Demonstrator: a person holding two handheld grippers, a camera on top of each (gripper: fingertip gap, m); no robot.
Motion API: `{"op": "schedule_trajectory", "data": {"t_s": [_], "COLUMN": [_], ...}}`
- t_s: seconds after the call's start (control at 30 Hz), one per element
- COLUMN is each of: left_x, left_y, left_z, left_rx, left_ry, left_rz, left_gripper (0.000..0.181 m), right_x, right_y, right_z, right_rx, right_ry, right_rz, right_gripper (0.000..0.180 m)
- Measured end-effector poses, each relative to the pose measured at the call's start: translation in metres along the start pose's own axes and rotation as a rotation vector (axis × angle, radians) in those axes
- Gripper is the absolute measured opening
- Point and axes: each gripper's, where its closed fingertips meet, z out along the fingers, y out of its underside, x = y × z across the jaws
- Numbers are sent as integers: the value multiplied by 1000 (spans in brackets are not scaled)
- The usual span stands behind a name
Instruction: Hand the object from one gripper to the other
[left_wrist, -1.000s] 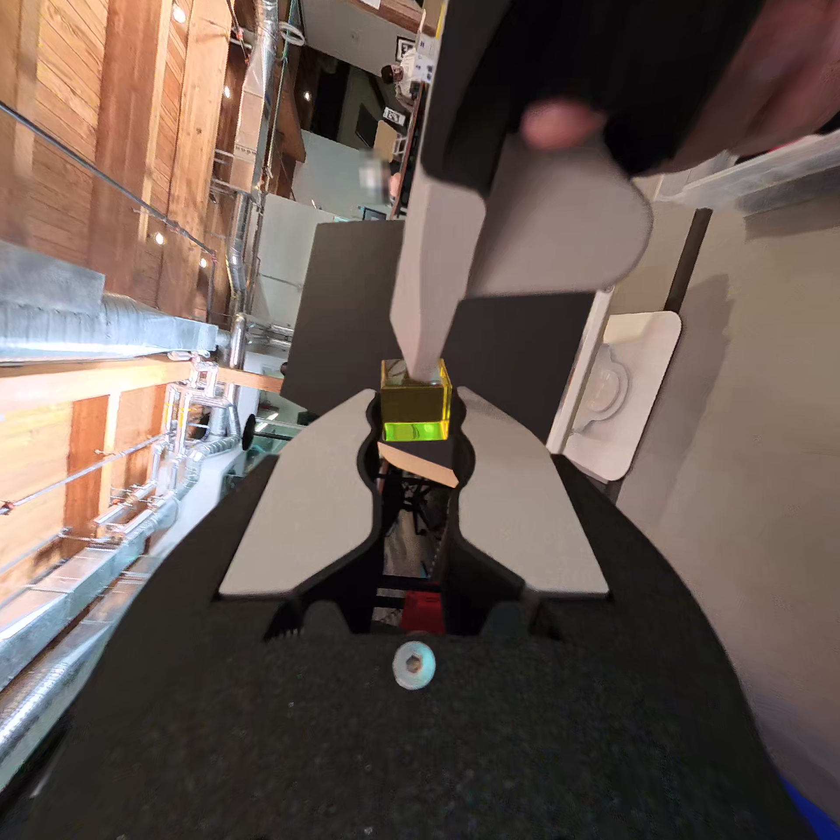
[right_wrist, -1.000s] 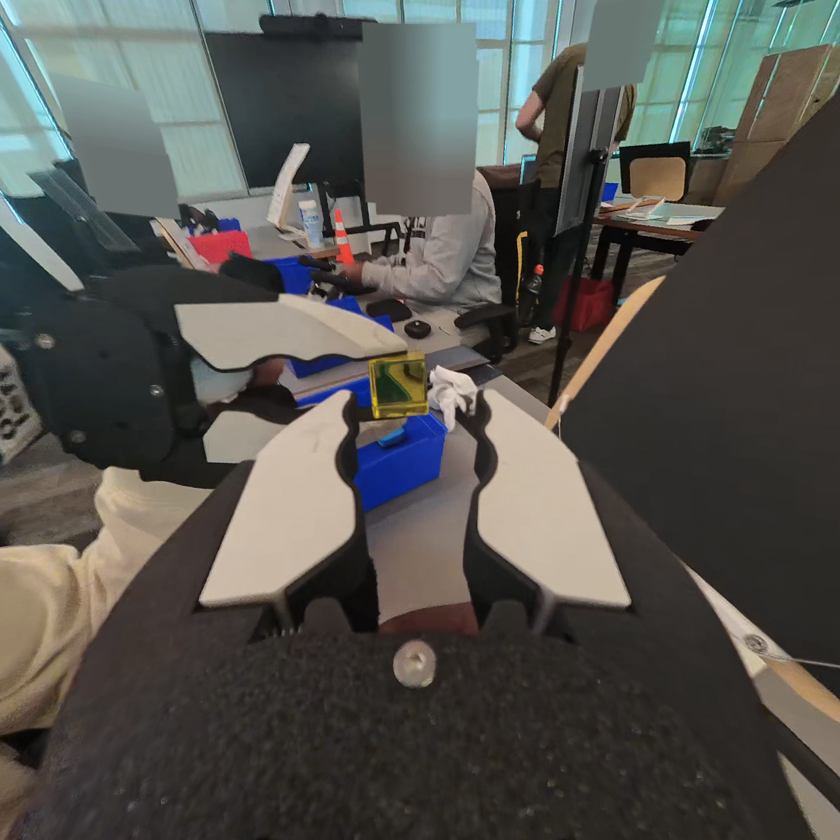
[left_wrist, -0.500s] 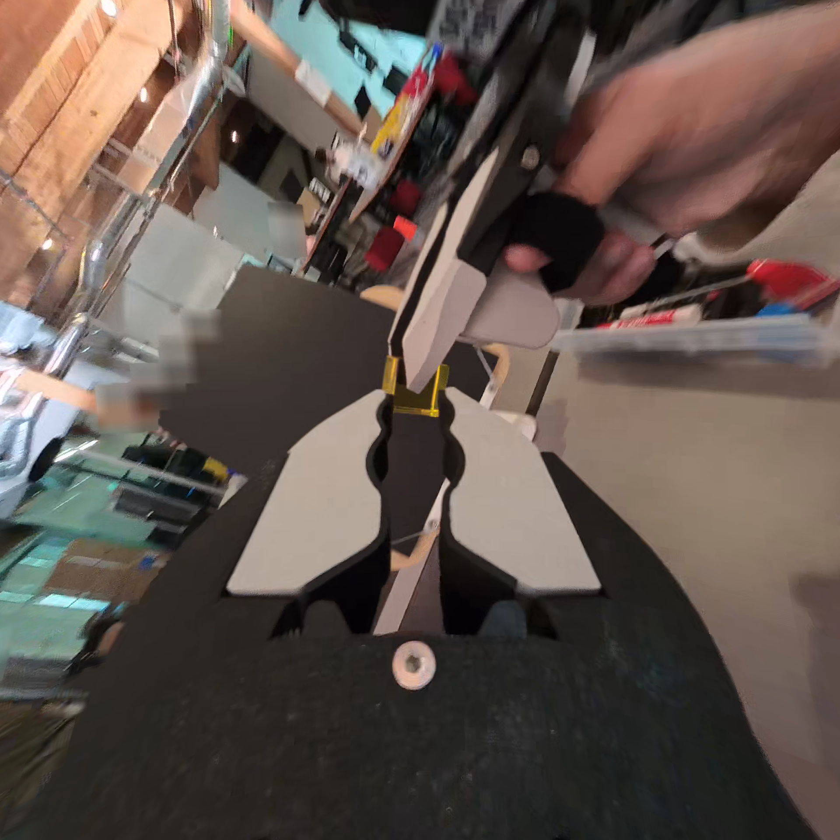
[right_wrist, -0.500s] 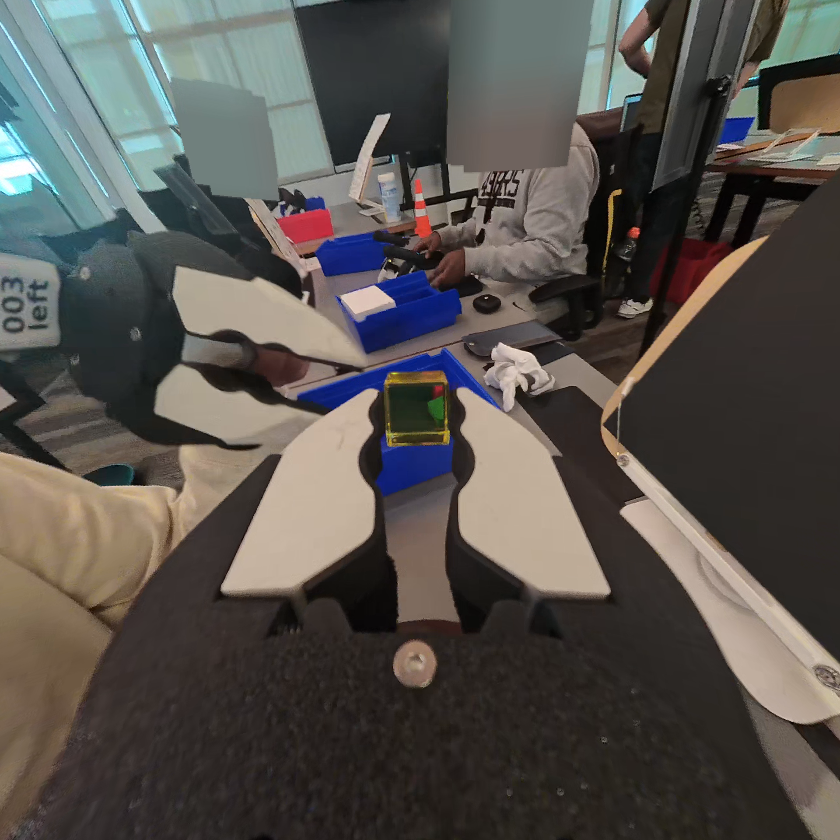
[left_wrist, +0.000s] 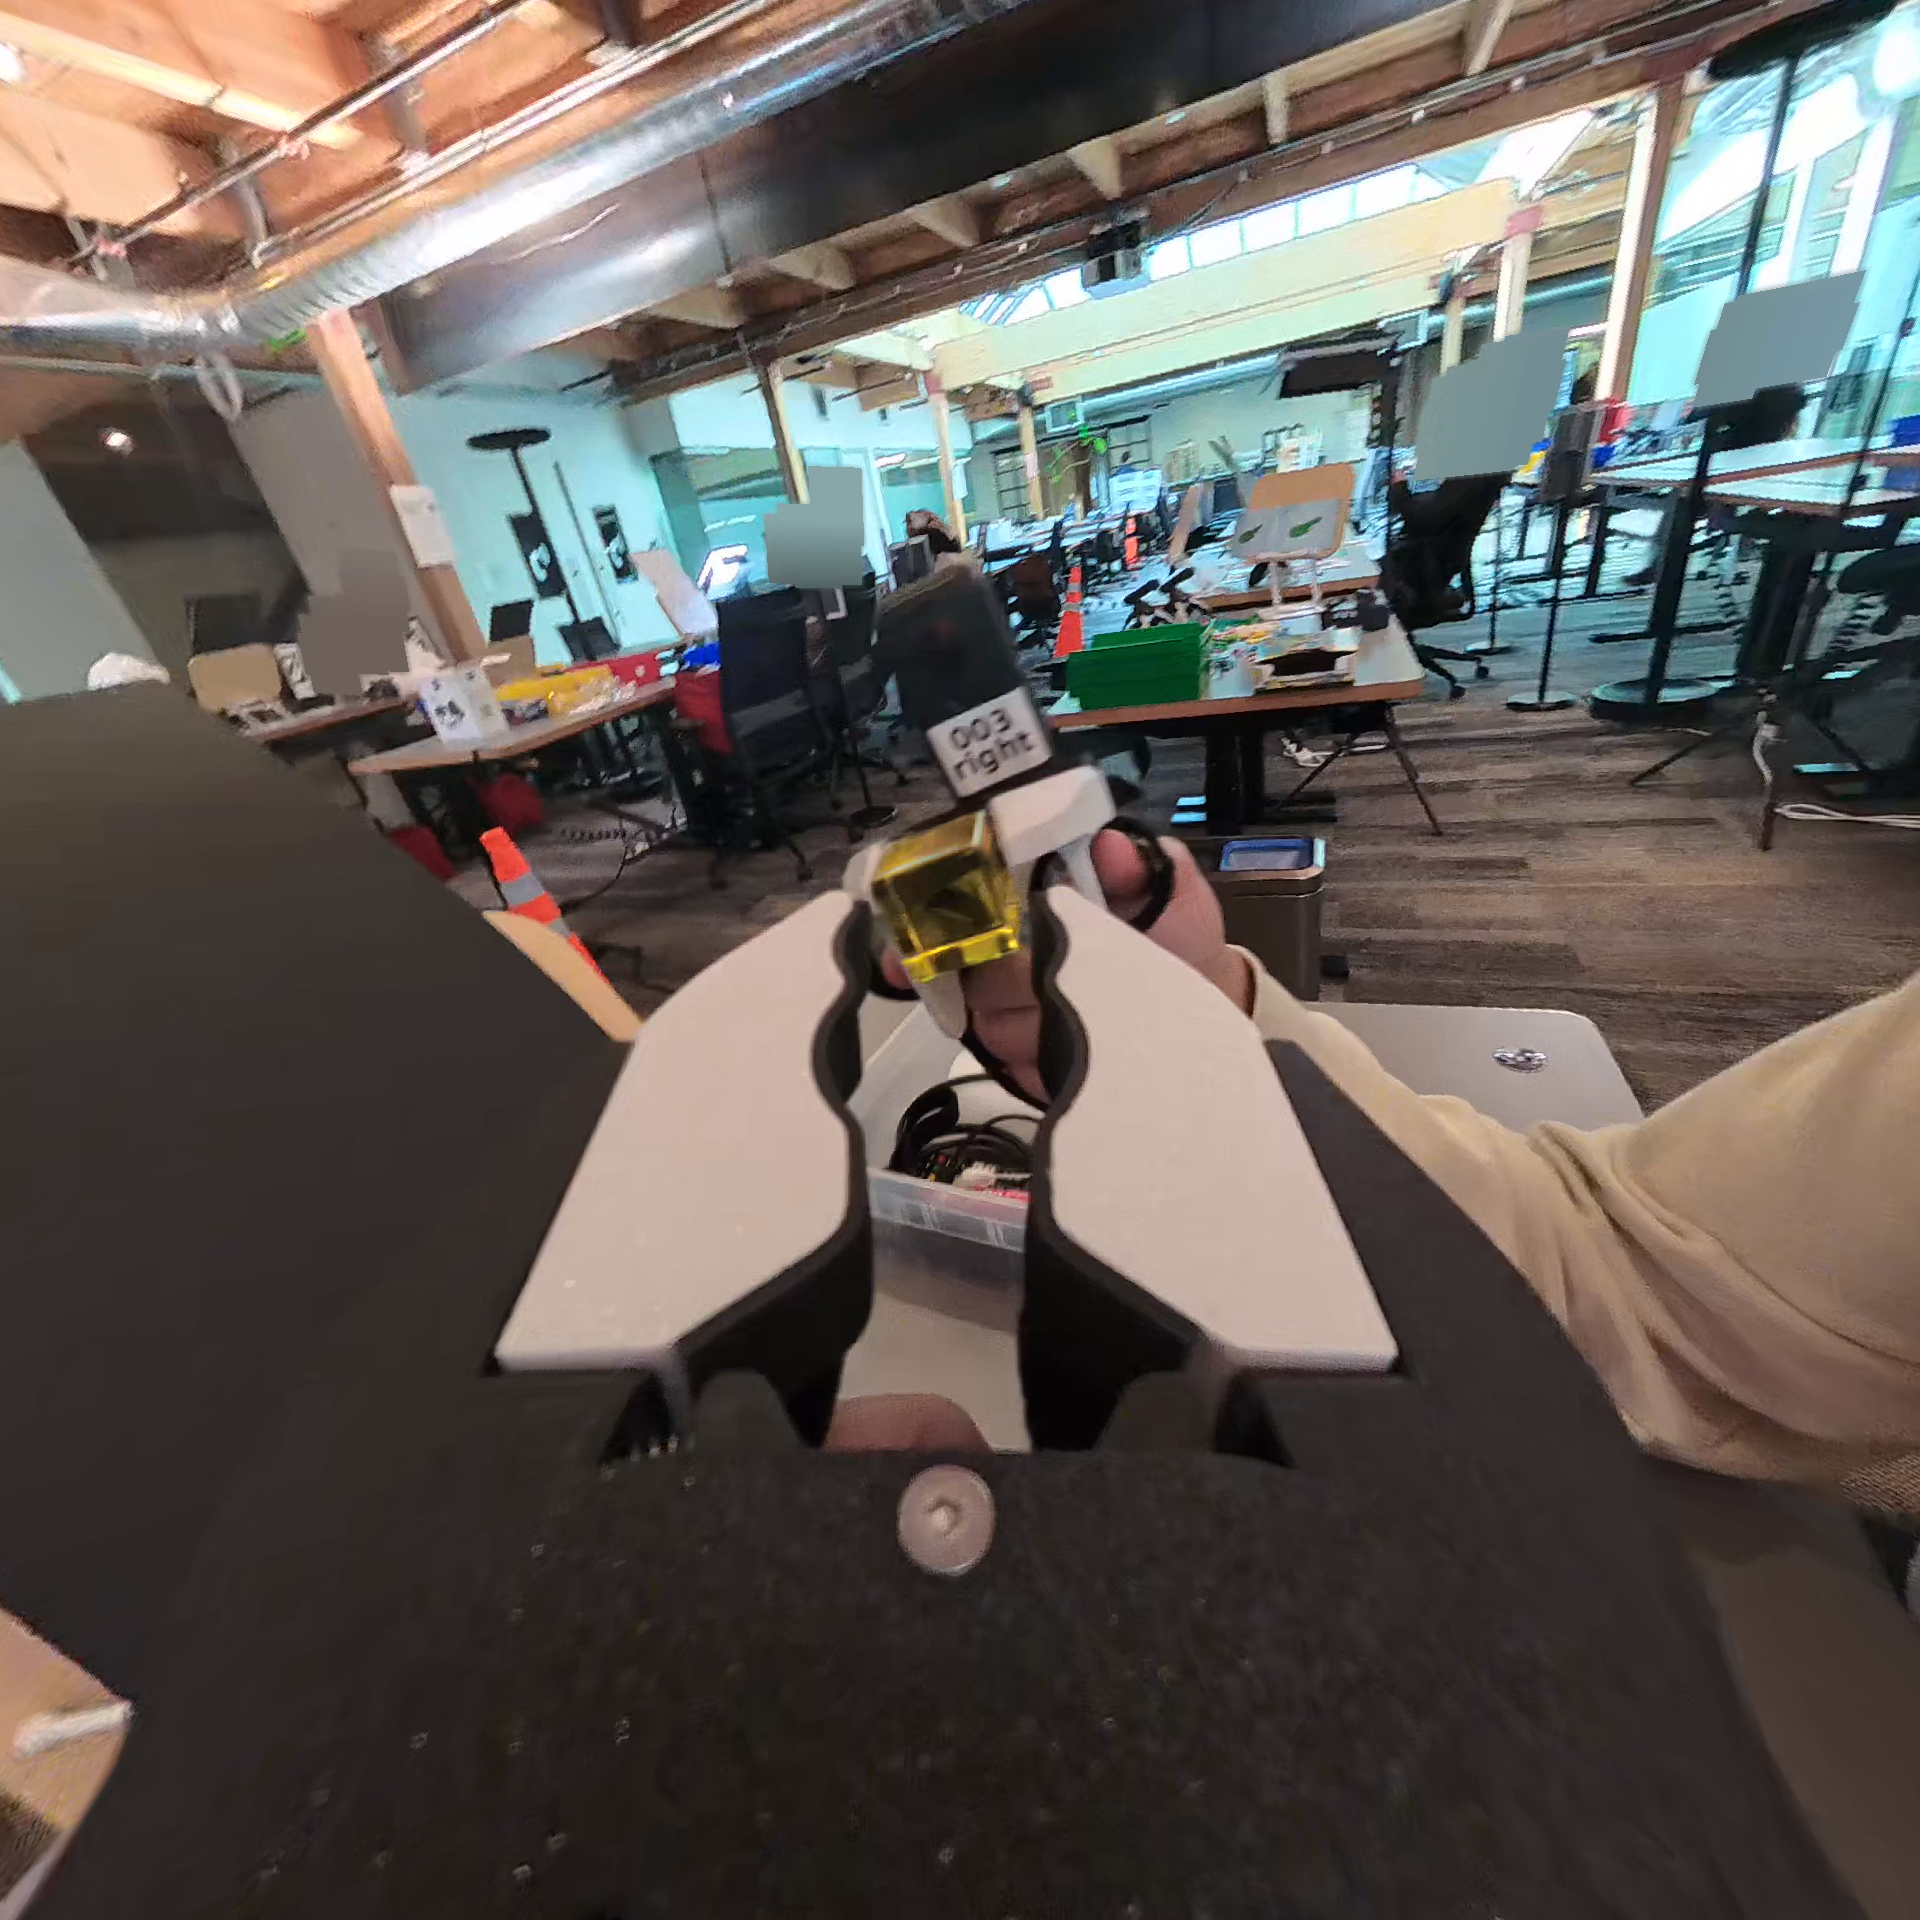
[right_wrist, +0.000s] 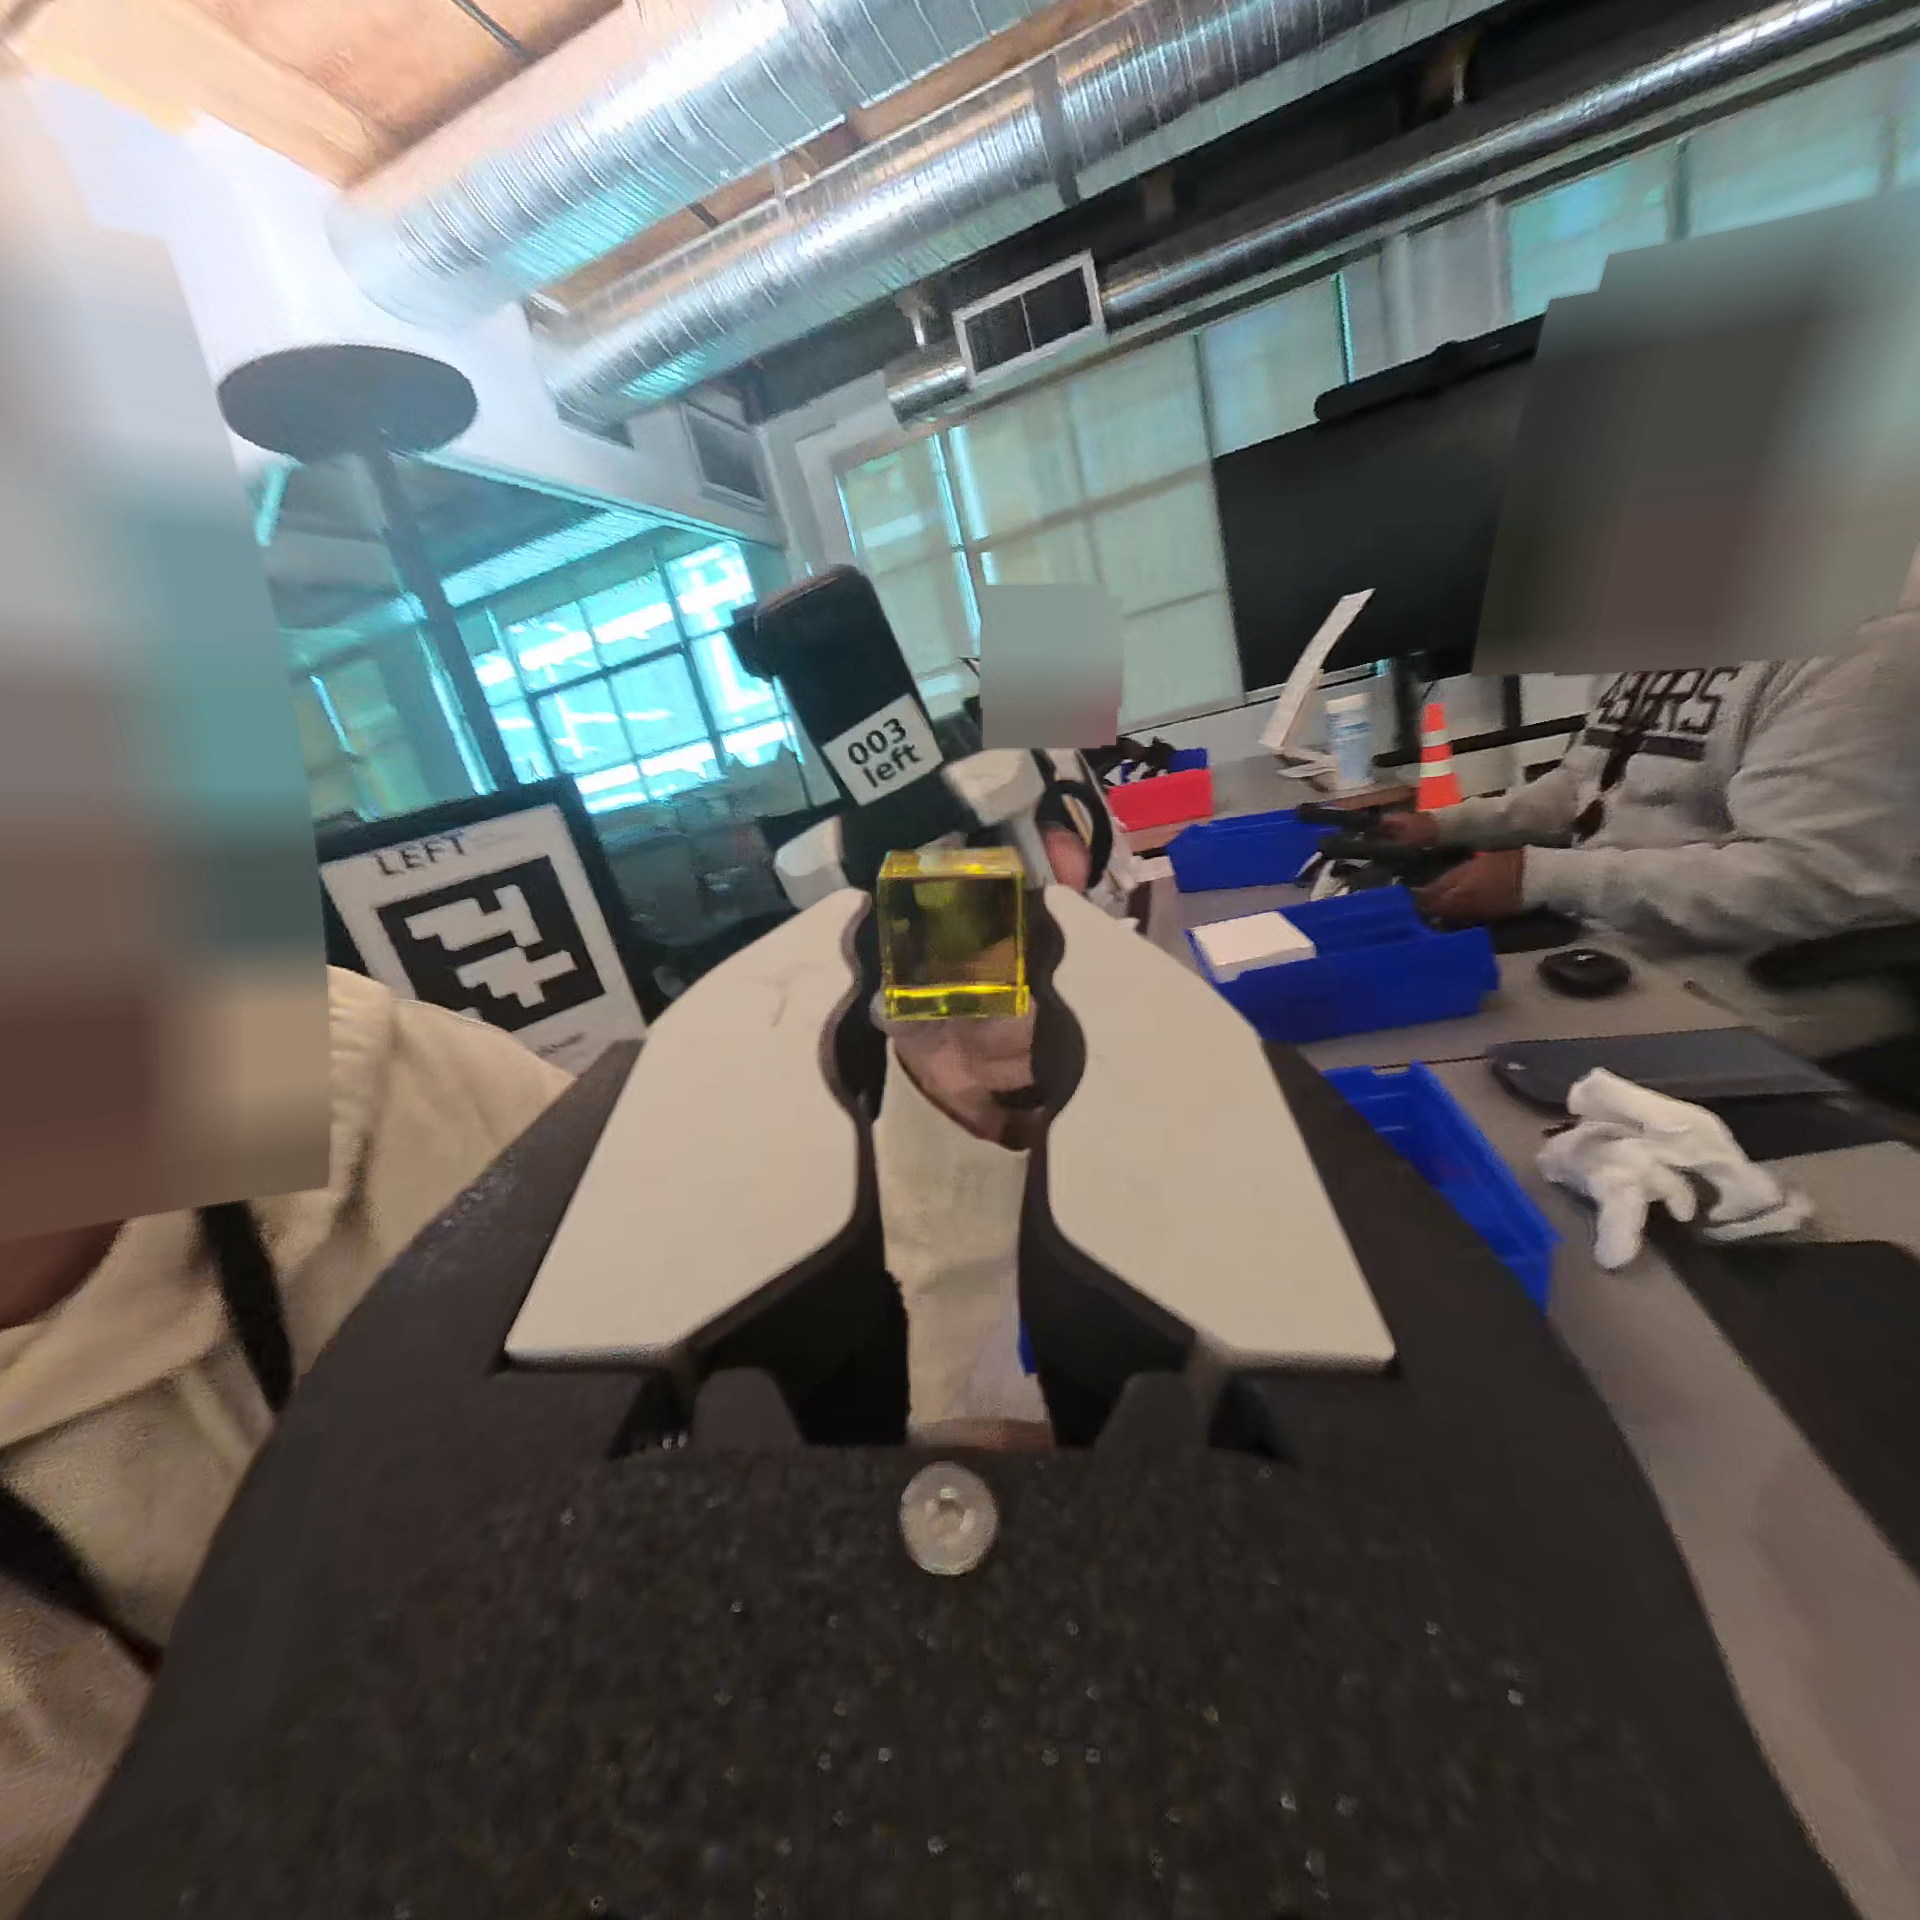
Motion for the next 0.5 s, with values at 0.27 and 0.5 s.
{"op": "schedule_trajectory", "data": {"t_s": [0.27, 0.5], "left_x": [-2, 0], "left_y": [15, 19], "left_z": [10, 8], "left_rx": [-51, -82], "left_ry": [33, 68], "left_rz": [-60, -57], "left_gripper": [33, 27], "right_x": [-4, -3], "right_y": [7, 10], "right_z": [12, 17], "right_rx": [-62, -83], "right_ry": [91, 136], "right_rz": [-131, -172], "right_gripper": [27, 27]}}
